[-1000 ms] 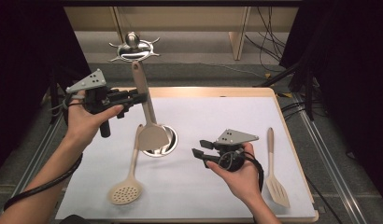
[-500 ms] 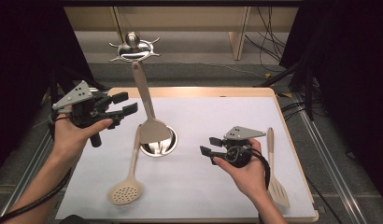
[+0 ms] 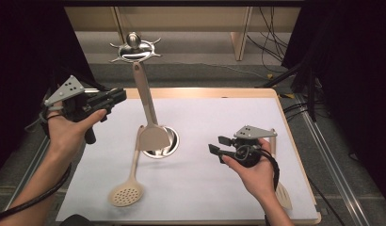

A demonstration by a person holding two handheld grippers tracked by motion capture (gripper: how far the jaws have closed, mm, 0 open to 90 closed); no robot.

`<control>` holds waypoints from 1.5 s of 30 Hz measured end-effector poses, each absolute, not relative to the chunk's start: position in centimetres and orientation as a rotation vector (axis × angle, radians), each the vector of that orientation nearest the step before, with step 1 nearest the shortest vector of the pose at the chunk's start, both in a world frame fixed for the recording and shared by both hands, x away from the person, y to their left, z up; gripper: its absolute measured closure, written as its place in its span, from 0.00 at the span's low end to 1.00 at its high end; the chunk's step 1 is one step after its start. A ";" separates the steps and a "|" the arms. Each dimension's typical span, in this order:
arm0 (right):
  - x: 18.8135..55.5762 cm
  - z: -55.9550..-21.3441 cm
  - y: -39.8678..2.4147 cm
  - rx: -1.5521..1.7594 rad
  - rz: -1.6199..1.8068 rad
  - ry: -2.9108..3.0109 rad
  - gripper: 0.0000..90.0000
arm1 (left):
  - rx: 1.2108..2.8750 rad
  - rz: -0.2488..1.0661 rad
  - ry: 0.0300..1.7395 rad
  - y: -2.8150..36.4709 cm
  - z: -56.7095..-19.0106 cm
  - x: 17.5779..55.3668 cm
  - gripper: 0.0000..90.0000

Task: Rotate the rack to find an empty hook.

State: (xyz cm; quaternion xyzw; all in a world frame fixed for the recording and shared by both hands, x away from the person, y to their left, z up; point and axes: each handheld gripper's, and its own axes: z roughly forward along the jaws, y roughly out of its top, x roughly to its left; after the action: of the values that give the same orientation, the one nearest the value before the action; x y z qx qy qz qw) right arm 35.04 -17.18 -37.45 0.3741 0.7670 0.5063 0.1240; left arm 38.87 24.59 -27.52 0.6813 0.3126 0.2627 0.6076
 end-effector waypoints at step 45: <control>34.5 -37.6 -17.3 1.090 1.440 2.242 0.57 | 1.397 0.755 0.735 23.5 -21.6 38.9 0.99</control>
State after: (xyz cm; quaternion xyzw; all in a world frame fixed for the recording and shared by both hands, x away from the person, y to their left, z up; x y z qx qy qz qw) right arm 34.50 -17.30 -37.62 0.3755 0.7721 0.4957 0.1309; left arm 38.91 23.47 -21.65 0.6126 0.3222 0.3313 0.6412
